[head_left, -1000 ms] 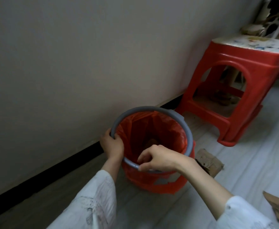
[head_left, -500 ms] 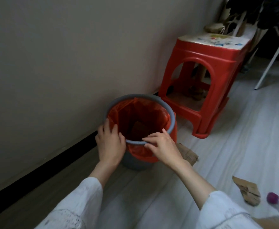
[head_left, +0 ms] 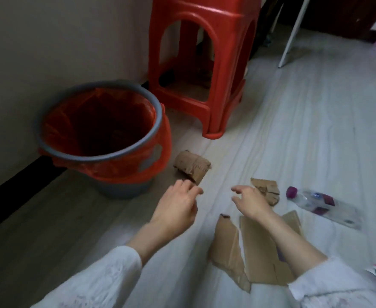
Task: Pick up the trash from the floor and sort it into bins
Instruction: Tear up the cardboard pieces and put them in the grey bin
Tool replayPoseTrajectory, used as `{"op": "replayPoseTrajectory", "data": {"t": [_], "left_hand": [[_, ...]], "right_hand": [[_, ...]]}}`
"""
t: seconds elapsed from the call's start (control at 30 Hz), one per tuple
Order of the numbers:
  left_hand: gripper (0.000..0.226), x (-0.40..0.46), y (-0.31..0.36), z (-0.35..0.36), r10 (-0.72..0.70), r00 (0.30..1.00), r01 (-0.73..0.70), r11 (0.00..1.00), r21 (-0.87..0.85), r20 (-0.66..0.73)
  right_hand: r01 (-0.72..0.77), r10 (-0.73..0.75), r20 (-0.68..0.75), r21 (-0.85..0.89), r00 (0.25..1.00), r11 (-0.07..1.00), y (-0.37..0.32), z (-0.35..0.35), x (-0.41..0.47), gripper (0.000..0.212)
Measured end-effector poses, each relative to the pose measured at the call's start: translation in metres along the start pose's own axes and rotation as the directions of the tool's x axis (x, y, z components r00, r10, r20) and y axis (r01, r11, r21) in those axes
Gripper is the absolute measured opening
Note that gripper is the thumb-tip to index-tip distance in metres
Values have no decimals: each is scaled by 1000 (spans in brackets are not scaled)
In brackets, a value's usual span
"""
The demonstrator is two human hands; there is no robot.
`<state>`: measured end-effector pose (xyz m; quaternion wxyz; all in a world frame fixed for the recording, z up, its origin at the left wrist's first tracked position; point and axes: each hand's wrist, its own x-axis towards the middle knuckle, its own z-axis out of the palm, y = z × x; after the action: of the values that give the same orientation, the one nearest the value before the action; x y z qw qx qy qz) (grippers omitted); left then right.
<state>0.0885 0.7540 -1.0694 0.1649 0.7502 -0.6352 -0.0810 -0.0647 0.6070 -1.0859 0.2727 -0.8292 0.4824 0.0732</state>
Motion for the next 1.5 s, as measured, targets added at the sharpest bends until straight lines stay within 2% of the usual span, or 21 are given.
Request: {"op": "replayPoseTrajectory", "data": {"t": [0.07, 0.13, 0.2, 0.27, 0.37, 0.43, 0.47, 0.57, 0.63, 0.67, 0.77, 0.9, 0.97, 1.07, 1.13, 1.3, 1.37, 1.43, 1.5], "left_hand": [[38, -6, 11, 40, -131, 969, 156, 982, -104, 212], [42, -11, 21, 78, -246, 900, 326, 928, -181, 360], [43, -14, 31, 115, -349, 823, 482, 847, -225, 449], [43, -13, 41, 137, -459, 752, 617, 743, -259, 474], [41, 0, 56, 159, -558, 669, 724, 638, -261, 492], [49, 5, 65, 166, -579, 639, 737, 649, -187, 507], [55, 7, 68, 169, -589, 631, 731, 669, -134, 505], [59, 6, 74, 178, -586, 648, 674, 739, -8, 486], [55, 2, 72, 181, -593, 645, 673, 740, 10, 482], [51, 1, 70, 180, -603, 635, 688, 726, 1, 482], [37, 0, 58, 170, -591, 618, 720, 691, -70, 519], [39, 1, 30, 151, -556, 605, 754, 631, -185, 569], [36, -1, 19, 140, -568, 620, 756, 617, -218, 541], [30, -7, 11, 133, -586, 645, 750, 608, -261, 490], [26, -11, 13, 129, -583, 659, 745, 593, -306, 475], [25, -2, 13, 109, -511, 765, 636, 696, -333, 393], [28, 4, 12, 93, -483, 811, 578, 748, -325, 331], [32, 12, 12, 71, -448, 857, 512, 792, -333, 253], [34, 22, 15, 43, -421, 896, 442, 813, -379, 144]], "right_hand": [[-43, 44, 4, -81, 999, 996, 34, 21, -10, 43], [-72, 66, -31, -266, 997, 961, 58, 34, -17, 48], [-145, 117, -94, -409, 989, 901, 77, 36, -18, 61], [-232, 188, -139, -482, 972, 845, 91, 33, -14, 78], [-398, 353, -184, -423, 917, 814, 111, 28, -3, 90], [-461, 430, -169, -275, 887, 844, 118, 29, -1, 91], [-443, 414, -164, -236, 895, 865, 119, 31, -1, 88], [-250, 217, -185, -182, 959, 951, 115, 42, -6, 85], [-126, 103, -147, -156, 984, 980, 109, 58, -13, 82], [-108, 94, -103, -130, 990, 986, 106, 66, -17, 77], [-166, 165, -15, -19, 986, 986, 110, 86, -21, 56], [-137, 106, -187, -163, 977, 977, 124, 81, -5, 36], [-192, 174, -126, -147, 977, 970, 129, 71, 6, 51], [-302, 303, 93, -25, 948, 953, 130, 56, 22, 86], [-331, 342, 153, -91, 927, 939, 126, 53, 26, 87], [-390, 410, 192, -137, 892, 911, 104, 58, 22, 73], [-369, 383, 217, -102, 898, 924, 93, 49, 21, 54], [-350, 332, 227, 42, 915, 936, 79, 31, 17, 30], [-311, 279, 160, 234, 947, 921, 62, 8, 13, 20]]}}
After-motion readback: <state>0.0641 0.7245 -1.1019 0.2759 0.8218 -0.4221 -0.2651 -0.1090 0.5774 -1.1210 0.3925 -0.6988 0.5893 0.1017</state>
